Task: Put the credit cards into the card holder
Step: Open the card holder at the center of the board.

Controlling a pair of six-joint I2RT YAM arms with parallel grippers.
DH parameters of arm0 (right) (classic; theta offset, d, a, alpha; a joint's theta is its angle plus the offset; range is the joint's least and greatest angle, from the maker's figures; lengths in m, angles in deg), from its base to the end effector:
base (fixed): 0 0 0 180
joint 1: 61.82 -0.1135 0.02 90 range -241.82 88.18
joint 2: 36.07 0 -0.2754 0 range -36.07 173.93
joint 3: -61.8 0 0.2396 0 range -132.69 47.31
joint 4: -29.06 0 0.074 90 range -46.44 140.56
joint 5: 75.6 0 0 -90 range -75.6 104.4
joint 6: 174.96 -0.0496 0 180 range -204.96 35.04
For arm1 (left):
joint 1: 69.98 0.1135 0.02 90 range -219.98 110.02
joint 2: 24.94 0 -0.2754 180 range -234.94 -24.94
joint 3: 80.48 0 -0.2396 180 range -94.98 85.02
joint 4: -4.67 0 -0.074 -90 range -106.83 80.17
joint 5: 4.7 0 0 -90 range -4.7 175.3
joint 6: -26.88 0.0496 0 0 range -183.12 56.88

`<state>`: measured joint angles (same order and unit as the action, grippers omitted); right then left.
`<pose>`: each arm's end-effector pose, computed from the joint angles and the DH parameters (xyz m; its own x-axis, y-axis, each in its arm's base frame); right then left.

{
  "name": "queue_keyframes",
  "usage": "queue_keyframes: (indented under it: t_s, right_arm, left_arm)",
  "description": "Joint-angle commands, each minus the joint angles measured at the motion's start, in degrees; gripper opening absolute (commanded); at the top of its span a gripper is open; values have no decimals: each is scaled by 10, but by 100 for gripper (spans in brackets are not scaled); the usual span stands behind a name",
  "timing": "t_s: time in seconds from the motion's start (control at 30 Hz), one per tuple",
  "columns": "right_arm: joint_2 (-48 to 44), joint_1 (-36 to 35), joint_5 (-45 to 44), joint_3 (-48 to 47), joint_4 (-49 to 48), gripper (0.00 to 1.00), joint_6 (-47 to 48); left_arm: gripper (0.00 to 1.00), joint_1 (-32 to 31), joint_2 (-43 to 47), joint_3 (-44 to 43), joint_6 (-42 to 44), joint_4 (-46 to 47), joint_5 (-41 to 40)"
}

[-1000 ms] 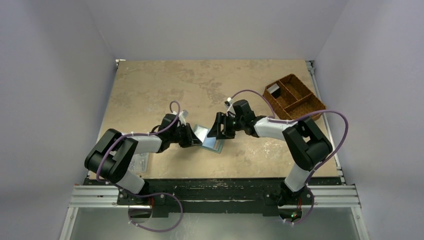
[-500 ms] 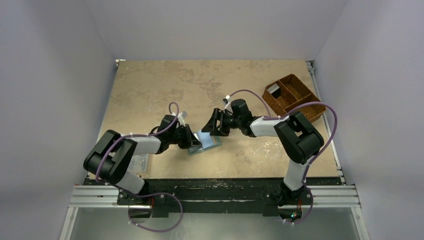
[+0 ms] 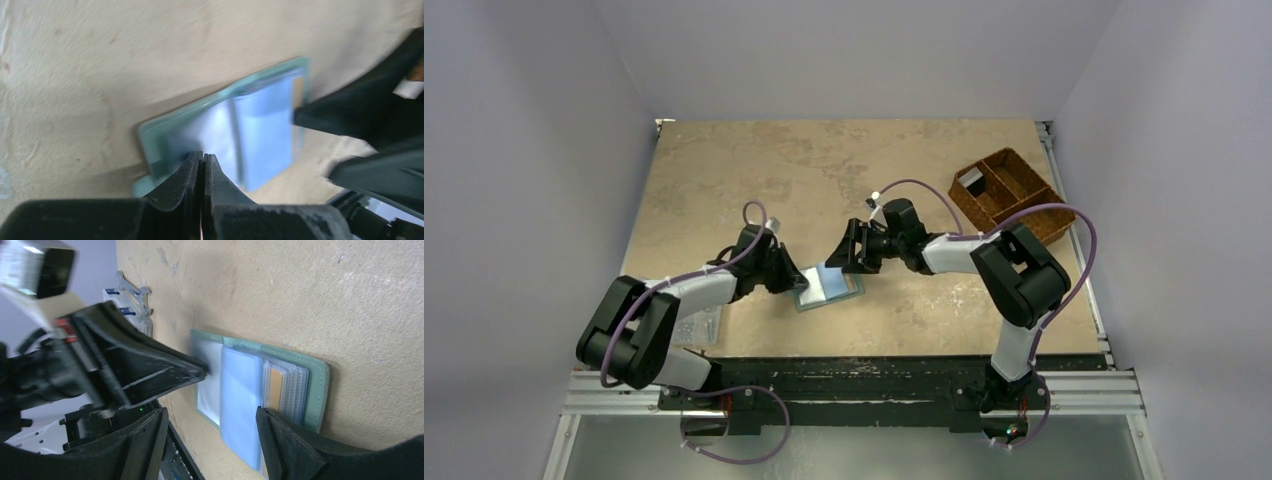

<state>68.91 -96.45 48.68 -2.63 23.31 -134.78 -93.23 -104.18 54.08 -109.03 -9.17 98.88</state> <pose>0.2867 0.2319 0.1582 -0.9525 0.1094 -0.2842 -0.1897 0.5169 0.8348 0.2251 -0.1094 0.1605 -0.8524 -0.3937 -0.3442 -0.1195 0.7875 -0.6047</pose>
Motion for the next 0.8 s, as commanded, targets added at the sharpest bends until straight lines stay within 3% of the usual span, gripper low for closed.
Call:
queue_keyframes:
  t_s: [0.0, 0.23, 0.5, 0.63, 0.77]
  right_arm:
    - [-1, -25, -9, -15, 68, 75, 36]
    - [4, -72, -24, -34, 45, 76, 0]
    - [-25, -116, 28, -45, -67, 79, -85]
    - [-34, -116, 33, -54, -49, 82, -60]
    - [-37, -112, 25, -53, -1, 81, -28]
  left_arm:
    - [0, 3, -48, 30, -13, 8, -19]
    - [0, 4, -49, 59, -33, 30, -22]
    - [0, 4, 4, 80, -39, 33, -38]
    - [0, 4, 32, 81, -39, 34, -37]
    - [0, 7, 56, 59, -32, -33, -49]
